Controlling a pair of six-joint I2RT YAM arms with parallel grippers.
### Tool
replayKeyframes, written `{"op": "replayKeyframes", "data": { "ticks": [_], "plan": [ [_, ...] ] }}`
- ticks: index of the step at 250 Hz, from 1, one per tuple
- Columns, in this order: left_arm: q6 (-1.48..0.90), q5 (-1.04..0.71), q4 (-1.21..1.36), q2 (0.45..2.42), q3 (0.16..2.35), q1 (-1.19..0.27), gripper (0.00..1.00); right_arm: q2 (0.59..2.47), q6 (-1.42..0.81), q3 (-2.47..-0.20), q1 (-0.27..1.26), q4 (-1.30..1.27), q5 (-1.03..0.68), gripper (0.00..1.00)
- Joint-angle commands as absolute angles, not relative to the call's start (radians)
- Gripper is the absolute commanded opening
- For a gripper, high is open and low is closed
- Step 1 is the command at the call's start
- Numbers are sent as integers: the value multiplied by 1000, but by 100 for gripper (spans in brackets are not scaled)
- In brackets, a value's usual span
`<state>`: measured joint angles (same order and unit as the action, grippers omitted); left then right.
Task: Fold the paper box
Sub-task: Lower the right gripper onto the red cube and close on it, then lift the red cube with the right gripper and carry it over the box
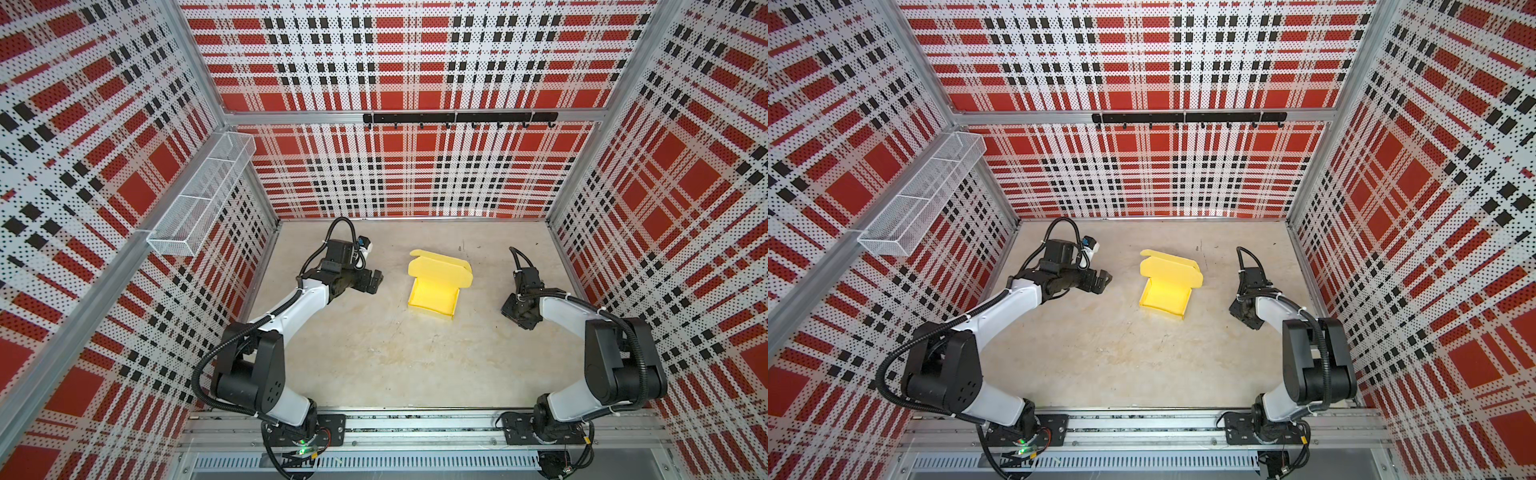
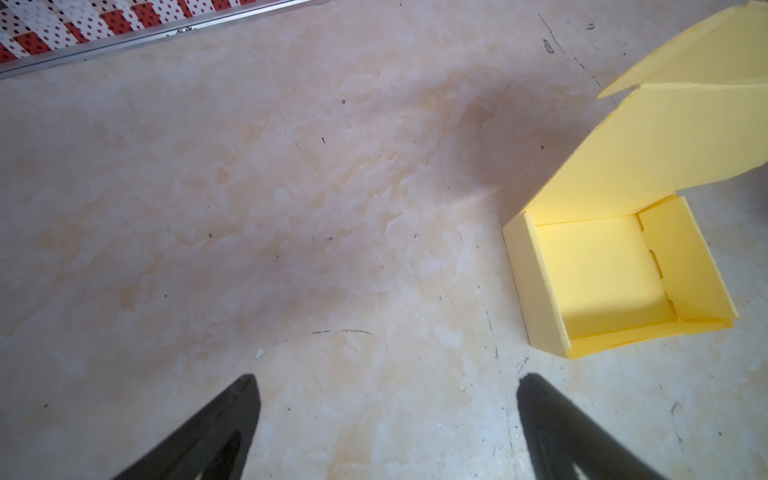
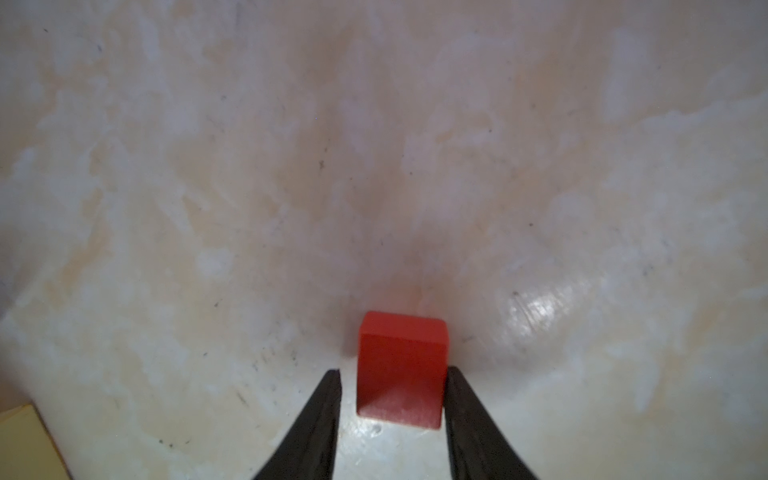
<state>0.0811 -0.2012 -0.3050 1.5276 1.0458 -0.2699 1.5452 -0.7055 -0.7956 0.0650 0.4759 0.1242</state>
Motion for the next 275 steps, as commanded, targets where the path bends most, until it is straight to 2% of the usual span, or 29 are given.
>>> {"op": "replayKeyframes", "data": {
  "ticks": [1,84,189,275],
  "plan": [
    [69,-195,-294,1526,1065,-274,99,1560,-696,-801,62,453,140,40],
    [73,-200,-306,1516,1071,-276,99,1545,-692,-790,61,442,126,31],
    [63,-204,-294,1510,1060,-250,99,1478,-705,-777,76,451,113,30],
    [58,-213,-302,1508,1067,-252,99,1457,-696,-787,196,425,172,31]
  ]
}}
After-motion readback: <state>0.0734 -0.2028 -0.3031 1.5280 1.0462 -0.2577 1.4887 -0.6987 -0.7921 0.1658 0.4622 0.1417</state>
